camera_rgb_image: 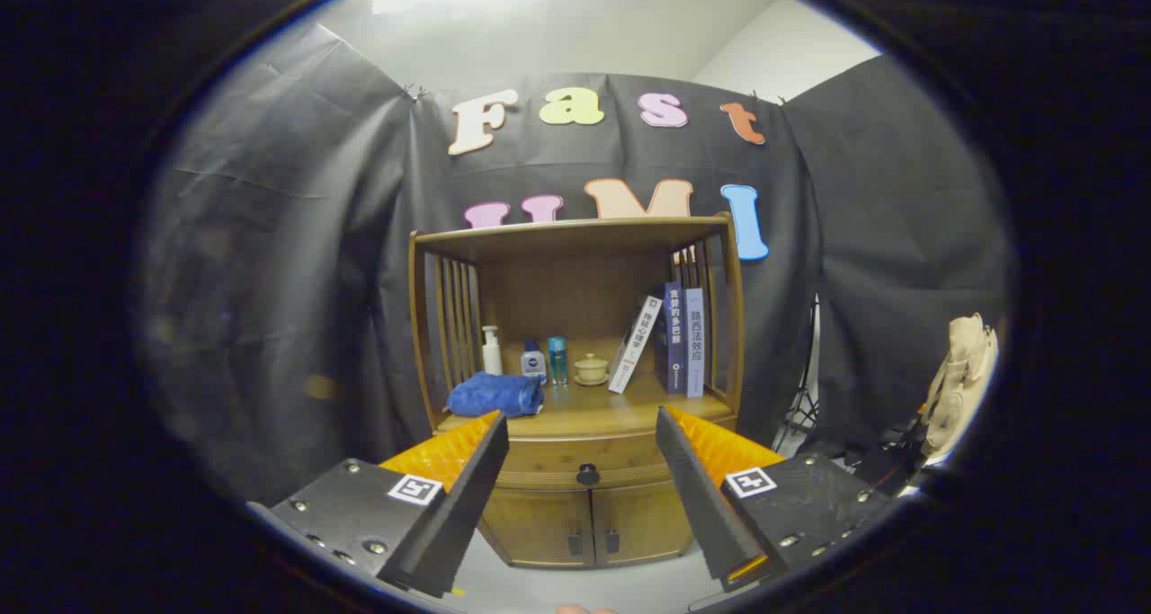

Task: Pull open the drawer, take out the items inside it, and place them on the countertop above the cabinet.

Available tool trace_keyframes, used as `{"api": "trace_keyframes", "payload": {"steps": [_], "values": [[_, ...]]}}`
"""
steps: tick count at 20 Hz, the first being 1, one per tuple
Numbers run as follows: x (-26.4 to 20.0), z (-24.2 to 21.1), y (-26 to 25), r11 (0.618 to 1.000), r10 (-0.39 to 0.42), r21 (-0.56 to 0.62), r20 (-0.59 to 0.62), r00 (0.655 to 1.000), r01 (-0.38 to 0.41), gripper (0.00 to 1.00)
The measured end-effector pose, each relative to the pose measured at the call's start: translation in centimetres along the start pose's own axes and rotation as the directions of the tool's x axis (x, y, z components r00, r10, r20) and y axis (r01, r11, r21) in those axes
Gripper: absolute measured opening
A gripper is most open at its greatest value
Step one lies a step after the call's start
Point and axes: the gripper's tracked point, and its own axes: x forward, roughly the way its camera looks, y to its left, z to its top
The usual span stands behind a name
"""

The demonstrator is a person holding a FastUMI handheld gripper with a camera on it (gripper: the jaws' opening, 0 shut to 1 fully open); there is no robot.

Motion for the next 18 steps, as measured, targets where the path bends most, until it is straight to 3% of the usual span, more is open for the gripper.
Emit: {"api": "trace_keyframes", "payload": {"steps": [18], "values": [[3.6, -3.6, -0.9, 1.0, -0.021, -0.005, -0.019, 1.0, 0.021, 0.99]]}}
